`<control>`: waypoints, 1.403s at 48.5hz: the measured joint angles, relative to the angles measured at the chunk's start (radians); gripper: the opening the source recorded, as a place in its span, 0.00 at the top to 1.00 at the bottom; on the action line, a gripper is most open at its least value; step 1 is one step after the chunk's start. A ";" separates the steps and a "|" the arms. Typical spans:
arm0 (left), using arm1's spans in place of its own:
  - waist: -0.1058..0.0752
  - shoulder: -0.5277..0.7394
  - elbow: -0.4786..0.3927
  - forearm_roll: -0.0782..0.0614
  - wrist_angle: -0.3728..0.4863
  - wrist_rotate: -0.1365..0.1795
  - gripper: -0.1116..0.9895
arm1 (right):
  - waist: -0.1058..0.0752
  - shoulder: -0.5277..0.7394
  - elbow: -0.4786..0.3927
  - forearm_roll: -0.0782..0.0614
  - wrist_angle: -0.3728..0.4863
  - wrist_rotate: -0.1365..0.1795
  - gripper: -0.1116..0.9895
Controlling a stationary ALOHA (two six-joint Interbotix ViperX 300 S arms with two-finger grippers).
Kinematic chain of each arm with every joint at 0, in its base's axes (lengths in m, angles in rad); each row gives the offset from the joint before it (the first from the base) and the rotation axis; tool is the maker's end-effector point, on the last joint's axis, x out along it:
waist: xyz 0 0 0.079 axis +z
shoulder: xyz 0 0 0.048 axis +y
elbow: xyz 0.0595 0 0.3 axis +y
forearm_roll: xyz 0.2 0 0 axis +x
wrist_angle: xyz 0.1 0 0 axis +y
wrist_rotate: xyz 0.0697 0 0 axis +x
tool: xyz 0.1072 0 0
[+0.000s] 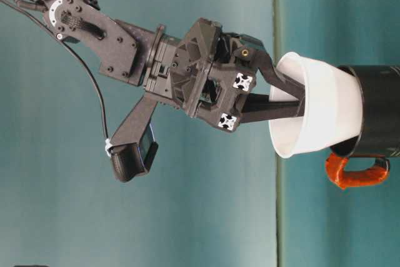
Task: Put the paper cup into the moved red handle cup holder.
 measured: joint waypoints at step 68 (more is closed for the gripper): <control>0.000 0.000 0.000 0.000 0.000 -0.002 0.13 | -0.018 -0.204 -0.029 -0.103 -0.012 0.002 0.11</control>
